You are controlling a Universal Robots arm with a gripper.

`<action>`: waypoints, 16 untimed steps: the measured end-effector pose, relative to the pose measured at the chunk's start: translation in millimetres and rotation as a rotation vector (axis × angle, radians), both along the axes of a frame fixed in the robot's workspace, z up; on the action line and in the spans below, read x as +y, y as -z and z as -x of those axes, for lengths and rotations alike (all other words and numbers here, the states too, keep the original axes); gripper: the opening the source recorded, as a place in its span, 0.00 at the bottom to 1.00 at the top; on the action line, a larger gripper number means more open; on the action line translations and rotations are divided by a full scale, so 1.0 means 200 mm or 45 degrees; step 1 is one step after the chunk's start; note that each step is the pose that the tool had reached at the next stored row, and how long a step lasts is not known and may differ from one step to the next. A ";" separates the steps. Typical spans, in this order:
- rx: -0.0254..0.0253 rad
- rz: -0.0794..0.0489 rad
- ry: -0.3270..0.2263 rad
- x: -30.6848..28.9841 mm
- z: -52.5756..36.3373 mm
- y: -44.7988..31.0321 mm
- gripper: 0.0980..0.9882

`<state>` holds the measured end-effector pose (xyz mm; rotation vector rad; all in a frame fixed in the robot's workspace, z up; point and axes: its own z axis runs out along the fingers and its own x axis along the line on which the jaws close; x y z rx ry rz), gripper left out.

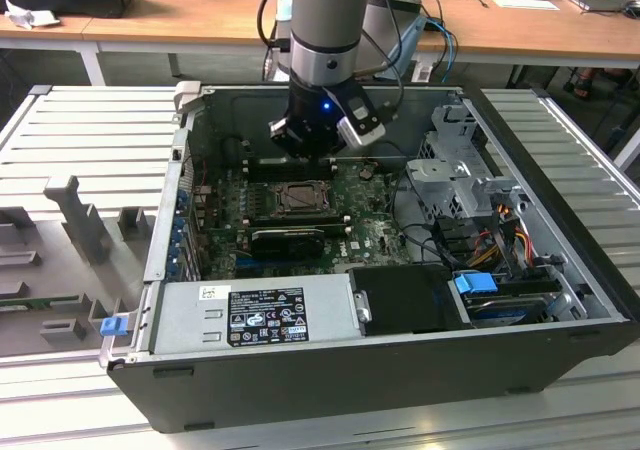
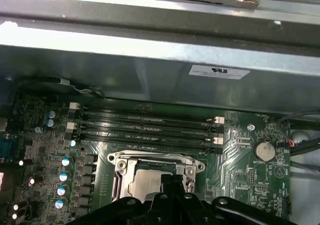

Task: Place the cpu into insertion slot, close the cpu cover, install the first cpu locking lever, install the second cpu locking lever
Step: 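Install the second cpu locking lever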

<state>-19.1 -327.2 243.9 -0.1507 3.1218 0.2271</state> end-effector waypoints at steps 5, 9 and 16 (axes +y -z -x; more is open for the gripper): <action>-0.0001 0.000 0.000 -0.039 0.000 0.000 0.01; 0.0000 0.000 0.000 -0.054 0.000 -0.003 0.01; 0.0000 0.002 0.000 -0.122 0.000 -0.054 0.01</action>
